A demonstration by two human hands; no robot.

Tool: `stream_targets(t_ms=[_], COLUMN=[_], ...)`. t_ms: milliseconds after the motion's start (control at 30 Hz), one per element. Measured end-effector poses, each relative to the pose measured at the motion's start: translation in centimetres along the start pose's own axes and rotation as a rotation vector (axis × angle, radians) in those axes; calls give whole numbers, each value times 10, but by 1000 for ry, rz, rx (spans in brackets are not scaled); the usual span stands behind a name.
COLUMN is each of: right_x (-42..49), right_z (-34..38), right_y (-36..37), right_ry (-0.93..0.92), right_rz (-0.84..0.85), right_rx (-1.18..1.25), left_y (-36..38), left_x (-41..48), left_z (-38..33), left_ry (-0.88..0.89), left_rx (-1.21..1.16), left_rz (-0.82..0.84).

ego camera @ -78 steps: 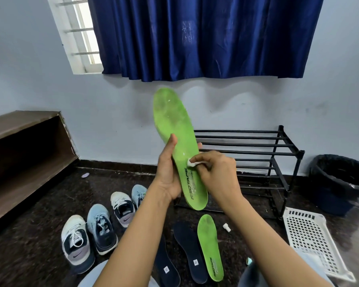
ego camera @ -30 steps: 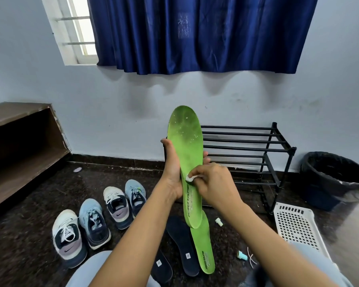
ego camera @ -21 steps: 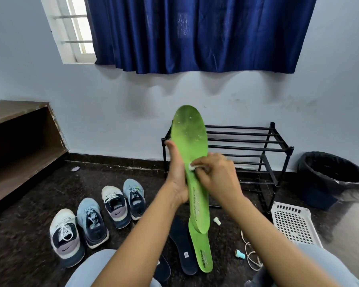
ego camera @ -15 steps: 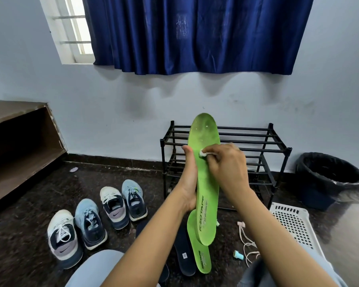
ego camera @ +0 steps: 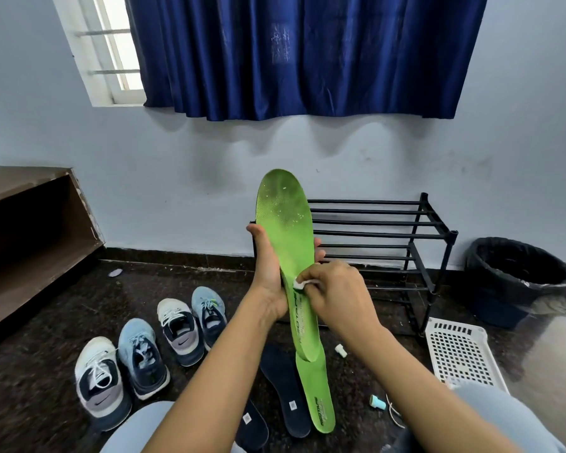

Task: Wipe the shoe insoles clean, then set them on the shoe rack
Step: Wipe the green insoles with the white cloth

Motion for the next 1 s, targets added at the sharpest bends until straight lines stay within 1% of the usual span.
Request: stream_targets(t_ms=[100,267,333,500,633,767,833,900,1000], right_x=[13,28,26,16,4,-6,-10,-7,9], right_z=[-2,-10,-9,-3,4,3,0,0,2], right_y=[-9,-31,-30,-8,-4,-2,-2,-5,-15], right_ry=[-45,-14,-6,22,17,25,18,6,-70], right_rz=[-119,-282,-262,-19,46,113,112,70,-95], right_rx=[-50,0,9,-48,-58,-55,-56,-71,-57], left_y=[13,27,24,8,1,-2,0,4,17], left_x=[-11,-20,-17,-10,-7,-2,0,0,-8], left_z=[10,26,22,14,9,7,6,6,14], left_ry=[-38,-90,-93,-96,-67,-33,-10,-4,-58], left_rx=[72,129,150,122,61,-37,-63,-76,-40], left_rz=[35,105,122,83,87,44,31,15,33])
Point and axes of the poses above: each hand's wrist, its own x-axis towards the middle knuckle, its own y-axis out of the palm, z = x × y, the point moved 3 cm from there along x, towards the middle knuckle, and after that the axes turned 15 degrees about x, right-handed, at the moved point
